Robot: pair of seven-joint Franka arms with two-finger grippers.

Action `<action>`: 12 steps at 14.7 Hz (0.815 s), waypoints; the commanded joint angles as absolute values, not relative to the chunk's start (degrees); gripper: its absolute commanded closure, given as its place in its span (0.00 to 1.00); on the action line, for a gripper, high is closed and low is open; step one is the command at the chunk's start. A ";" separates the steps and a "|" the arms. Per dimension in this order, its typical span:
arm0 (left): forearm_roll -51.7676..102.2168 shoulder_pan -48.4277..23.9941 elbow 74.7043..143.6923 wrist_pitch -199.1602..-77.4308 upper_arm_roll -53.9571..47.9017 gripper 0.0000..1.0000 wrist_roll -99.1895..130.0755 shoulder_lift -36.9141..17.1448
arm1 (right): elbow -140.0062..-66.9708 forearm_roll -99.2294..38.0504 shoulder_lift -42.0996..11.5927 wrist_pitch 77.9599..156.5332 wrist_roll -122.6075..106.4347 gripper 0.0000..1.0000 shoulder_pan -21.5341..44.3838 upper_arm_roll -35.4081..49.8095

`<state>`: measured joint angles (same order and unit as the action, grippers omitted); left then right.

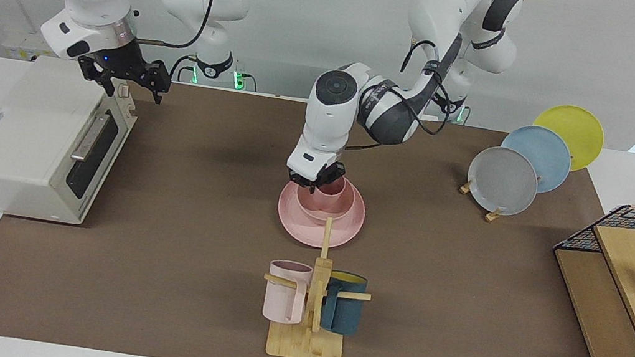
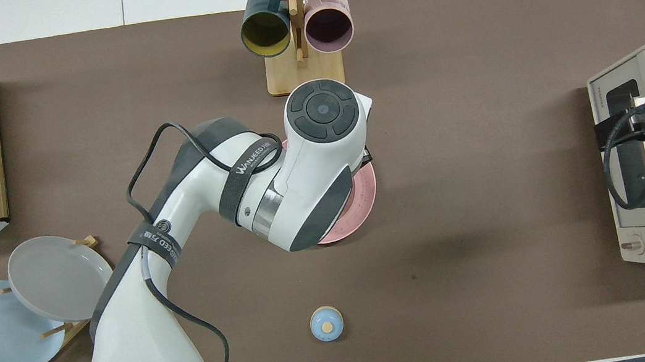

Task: Organize tableware
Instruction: 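Carry the pink cup with the left gripper over the bowl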

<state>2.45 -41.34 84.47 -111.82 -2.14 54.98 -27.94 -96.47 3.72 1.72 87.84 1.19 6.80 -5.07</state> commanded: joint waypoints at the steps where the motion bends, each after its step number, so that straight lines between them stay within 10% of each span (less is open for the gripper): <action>1: 0.88 -42.80 86.66 -113.82 -1.05 1.00 56.07 -26.98 | -92.65 2.90 -0.88 86.58 -0.70 0.00 5.89 -4.49; 4: -0.96 -42.71 87.10 -114.17 -1.14 1.00 55.64 -26.98 | -92.28 2.64 1.13 84.64 -0.35 0.00 5.63 -4.22; 5: -0.97 -42.71 87.10 -114.00 -1.14 0.82 55.37 -26.98 | -92.20 2.64 1.23 84.64 -0.35 0.00 5.63 -4.22; 6: -1.05 -42.63 87.10 -113.99 -1.14 0.29 55.37 -26.98 | -92.37 2.55 1.23 84.64 -0.53 0.00 5.63 -4.31; 7: -1.05 -42.63 86.93 -113.73 -1.06 0.00 55.46 -26.98 | -92.55 2.55 1.40 84.73 -0.35 0.00 5.63 -4.48; 12: -1.05 -39.13 86.31 -108.65 -0.70 0.00 53.54 -21.73 | -92.64 2.55 1.58 84.81 -0.26 0.00 5.71 -4.48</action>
<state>-0.06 -41.33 85.10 -112.06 -1.05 54.93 -26.77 -92.59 3.59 1.20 85.35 1.18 6.80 -4.96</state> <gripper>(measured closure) 0.225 0.000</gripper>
